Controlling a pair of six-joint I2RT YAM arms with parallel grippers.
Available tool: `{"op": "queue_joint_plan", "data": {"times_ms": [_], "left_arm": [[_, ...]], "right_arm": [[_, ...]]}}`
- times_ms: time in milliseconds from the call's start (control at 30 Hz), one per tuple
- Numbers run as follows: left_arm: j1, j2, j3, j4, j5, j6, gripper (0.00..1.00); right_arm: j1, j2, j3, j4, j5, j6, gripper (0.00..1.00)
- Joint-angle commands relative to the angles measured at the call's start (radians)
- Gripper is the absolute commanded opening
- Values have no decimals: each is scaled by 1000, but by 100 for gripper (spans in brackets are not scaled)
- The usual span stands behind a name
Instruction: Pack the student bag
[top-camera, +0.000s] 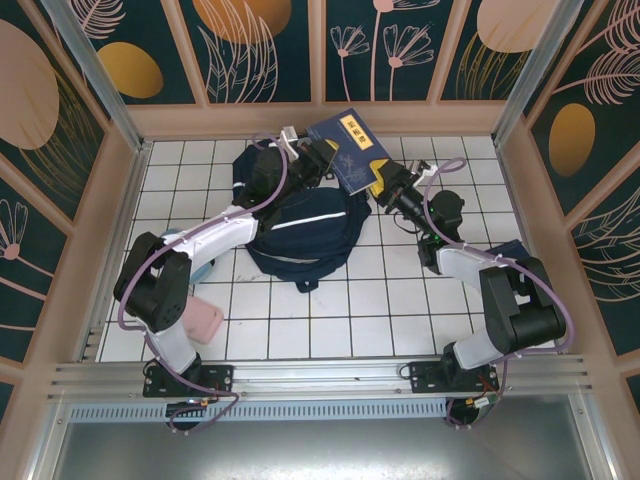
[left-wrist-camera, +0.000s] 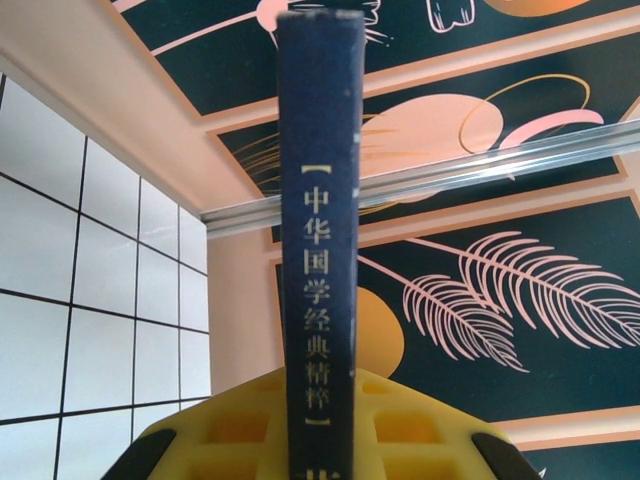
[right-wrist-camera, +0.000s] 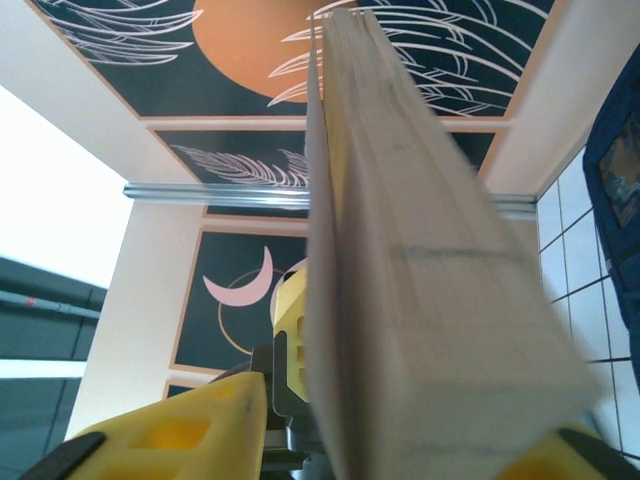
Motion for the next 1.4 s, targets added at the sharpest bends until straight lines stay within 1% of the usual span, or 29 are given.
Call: {"op": "queue_joint_plan", "data": {"times_ms": [0,67,100,133,167,200,233,333,433,567,633,733,867,967,1100,1167,1267,1367], "left_arm": [[2,9,25,48,19,-4,6],[2,8,26,38,18,4,9],[1,6,28,23,18,12,14],[2,3,33,-5,16,24,22],[1,2,37,-39,15,40,31],[2,-1,45,-82,11,65,43],[2,-2,55,-143,7,96,53],[2,1,93,-345,-17,226,65],[2,5,113,-528,-55,382,67],[-2,1,114,-721,-83,620,68],[-19,13,139,-866,-146,750,70],[-47,39,175,-1020,-216,889,72],[-82,89,237,-1159,-254,1007,75],[-117,127,289,-1222,-273,1094,79],[-152,169,342,-1279,-289,1193,79],[-160,183,354,-1304,-307,1230,80],[-161,199,363,-1347,-258,1279,80],[-161,216,368,-1377,-288,1301,80]], "right_arm": [[7,-44,-6,-32,46,-68,29],[6,-65,-5,-86,66,-106,19],[4,-79,-5,-111,76,-138,12],[2,-95,-1,-138,80,-181,8],[-2,-111,6,-178,81,-223,6],[-7,-133,18,-239,82,-274,3],[-13,-163,28,-321,95,-331,2],[-40,-259,29,-526,166,-479,1],[-99,-348,13,-667,199,-580,0],[-184,-433,-7,-810,176,-674,0],[-209,-464,-17,-877,159,-723,0],[-224,-493,-29,-946,150,-768,0],[-241,-499,-47,-975,129,-770,1],[-250,-498,-56,-968,123,-758,0],[-257,-497,-55,-965,121,-752,0],[-261,-496,-55,-966,120,-752,0],[-265,-490,-57,-973,115,-749,0],[-270,-485,-63,-972,108,-740,0]]}}
